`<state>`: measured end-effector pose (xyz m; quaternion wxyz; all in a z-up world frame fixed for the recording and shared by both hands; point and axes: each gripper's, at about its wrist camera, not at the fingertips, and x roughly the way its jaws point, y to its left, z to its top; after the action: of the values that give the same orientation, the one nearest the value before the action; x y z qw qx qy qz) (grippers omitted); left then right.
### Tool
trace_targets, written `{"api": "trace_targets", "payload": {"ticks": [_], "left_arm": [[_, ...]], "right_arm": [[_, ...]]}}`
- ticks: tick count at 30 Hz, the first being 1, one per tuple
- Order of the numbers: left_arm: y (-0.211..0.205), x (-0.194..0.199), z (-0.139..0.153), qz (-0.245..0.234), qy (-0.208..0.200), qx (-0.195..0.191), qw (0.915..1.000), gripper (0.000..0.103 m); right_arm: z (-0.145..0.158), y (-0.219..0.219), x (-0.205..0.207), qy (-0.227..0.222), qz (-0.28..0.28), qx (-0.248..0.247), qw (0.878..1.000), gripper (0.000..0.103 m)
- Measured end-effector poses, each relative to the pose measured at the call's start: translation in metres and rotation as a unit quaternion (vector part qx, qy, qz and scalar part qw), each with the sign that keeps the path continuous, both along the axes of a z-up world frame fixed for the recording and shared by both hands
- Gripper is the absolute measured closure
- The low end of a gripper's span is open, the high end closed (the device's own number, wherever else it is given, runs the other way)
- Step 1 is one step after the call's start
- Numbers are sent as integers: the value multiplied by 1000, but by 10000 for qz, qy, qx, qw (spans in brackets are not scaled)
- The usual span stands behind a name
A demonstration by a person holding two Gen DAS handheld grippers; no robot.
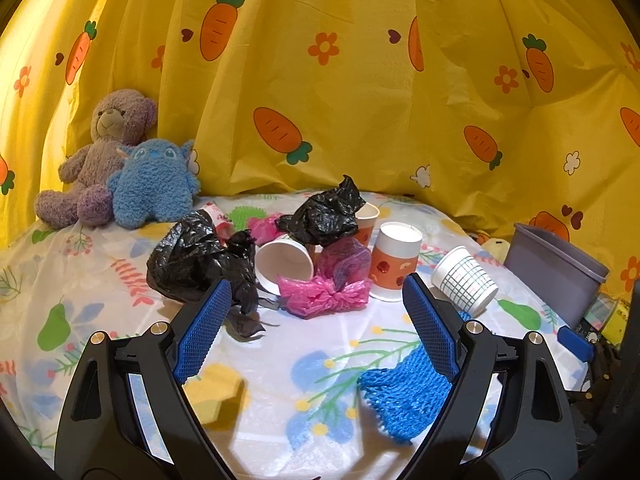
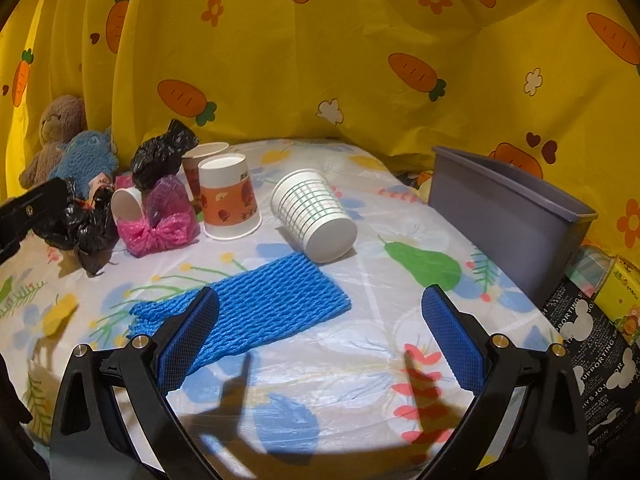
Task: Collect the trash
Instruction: 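Grasp the blue foam net with the right tool while the left tool grasps the pink bag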
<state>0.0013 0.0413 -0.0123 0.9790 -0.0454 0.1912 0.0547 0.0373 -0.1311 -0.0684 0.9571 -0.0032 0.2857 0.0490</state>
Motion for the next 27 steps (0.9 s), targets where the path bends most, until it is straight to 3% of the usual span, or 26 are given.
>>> {"api": "trace_targets", "payload": {"ticks": [6,15,21,23,27], "left_arm": [[21,1,-6,138,0,-184,9997,17],[37,4,-13,182,86,-306,9993,17],[30,9,-15,58,154,-324,9993,17],[27,11,-14,31,164,-306,9994,18],[22,19,-13,-33,197,-347,9992,23]], "right_arm": [[-20,24,15,491,470,-30,9977,15],[-30,34,23,896,856,15,9923,37],[-28,38,20,876,1136,117,9896,67],[-28,39,18,897,1297,238,9872,92],[-21,39,10,689,1226,122,9900,95]]}}
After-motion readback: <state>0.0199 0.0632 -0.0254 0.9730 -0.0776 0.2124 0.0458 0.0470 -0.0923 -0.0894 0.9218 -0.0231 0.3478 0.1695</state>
